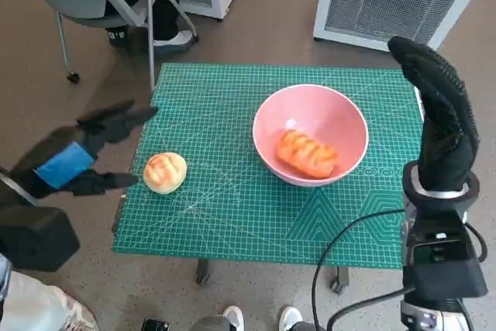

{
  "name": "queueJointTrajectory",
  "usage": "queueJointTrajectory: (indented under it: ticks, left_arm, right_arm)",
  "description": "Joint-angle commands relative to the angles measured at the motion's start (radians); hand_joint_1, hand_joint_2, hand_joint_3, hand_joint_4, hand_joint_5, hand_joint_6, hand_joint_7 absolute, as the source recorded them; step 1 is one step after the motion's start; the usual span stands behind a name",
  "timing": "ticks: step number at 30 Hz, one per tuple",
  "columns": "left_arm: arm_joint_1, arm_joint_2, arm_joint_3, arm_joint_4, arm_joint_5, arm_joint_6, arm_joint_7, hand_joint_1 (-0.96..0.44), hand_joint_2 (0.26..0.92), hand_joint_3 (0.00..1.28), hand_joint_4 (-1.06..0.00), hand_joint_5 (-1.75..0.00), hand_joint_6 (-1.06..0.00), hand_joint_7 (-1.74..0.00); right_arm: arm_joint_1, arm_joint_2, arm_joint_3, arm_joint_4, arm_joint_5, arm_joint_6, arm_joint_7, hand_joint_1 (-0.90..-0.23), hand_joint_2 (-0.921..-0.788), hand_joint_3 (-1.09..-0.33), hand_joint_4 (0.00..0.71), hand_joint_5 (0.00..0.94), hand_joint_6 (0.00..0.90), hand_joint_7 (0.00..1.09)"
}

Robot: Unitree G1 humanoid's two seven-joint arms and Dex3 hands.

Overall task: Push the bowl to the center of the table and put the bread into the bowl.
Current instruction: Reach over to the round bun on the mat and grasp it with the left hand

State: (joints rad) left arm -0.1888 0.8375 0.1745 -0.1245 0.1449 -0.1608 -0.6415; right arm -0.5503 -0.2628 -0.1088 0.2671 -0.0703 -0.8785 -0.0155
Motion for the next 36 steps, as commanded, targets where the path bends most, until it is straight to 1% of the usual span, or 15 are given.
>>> queueJointTrajectory:
  ticks: [1, 6, 12, 19, 23, 31, 36]
  left_arm:
    - [0.014, 0.001, -0.04, 0.026, 0.023, 0.028, -0.005, -0.42, 0.921, 0.11, -0.19, 0.0, -0.28, -0.09]
    - [0.004, -0.007, -0.087, 0.065, 0.041, 0.035, -0.003, -0.39, 0.921, 0.11, -0.17, 0.0, -0.28, -0.07]
    - [-0.018, -0.016, -0.155, 0.102, 0.1, 0.074, 0.002, -0.34, 0.921, 0.08, -0.15, 0.0, -0.27, -0.05]
    - [-0.082, -0.049, -0.244, 0.163, 0.184, 0.137, 0.019, -0.28, 0.921, 0.06, -0.14, 0.0, -0.27, -0.03]
    - [-0.12, -0.076, -0.284, 0.222, 0.223, 0.145, 0.043, -0.25, 0.921, 0.05, -0.15, 0.0, -0.27, -0.02]
    - [-0.181, -0.133, -0.345, 0.366, 0.285, 0.133, 0.122, -0.2, 0.921, 0.04, -0.22, -0.03, -0.32, -0.03]
    - [-0.217, -0.155, -0.377, 0.466, 0.317, 0.109, 0.169, -0.17, 0.921, 0.04, -0.3, -0.03, -0.39, -0.04]
  right_arm:
    - [-0.002, -0.005, 0.003, 0.017, 0.028, -0.002, 0.026, -0.558, -0.921, -0.749, 0.313, 0.004, 0.016, 0.63]
    - [-0.002, -0.009, 0.003, 0.016, 0.042, -0.001, 0.041, -0.56, -0.921, -0.747, 0.315, 0.005, 0.016, 0.63]
    - [0.001, -0.01, 0.002, 0.009, 0.04, 0.001, 0.05, -0.565, -0.921, -0.744, 0.318, 0.006, 0.018, 0.64]
    - [0.004, -0.009, 0.002, 0.002, 0.041, 0.01, 0.057, -0.562, -0.921, -0.745, 0.319, 0.005, 0.017, 0.64]
    - [0.007, -0.01, -0.001, -0.003, 0.039, 0.014, 0.058, -0.555, -0.921, -0.747, 0.319, 0.005, 0.016, 0.64]
    - [0.012, -0.011, -0.003, -0.009, 0.041, 0.018, 0.062, -0.553, -0.921, -0.747, 0.319, 0.005, 0.013, 0.64]
    - [0.014, -0.009, -0.004, -0.014, 0.037, 0.023, 0.061, -0.557, -0.921, -0.745, 0.319, 0.004, 0.012, 0.65]
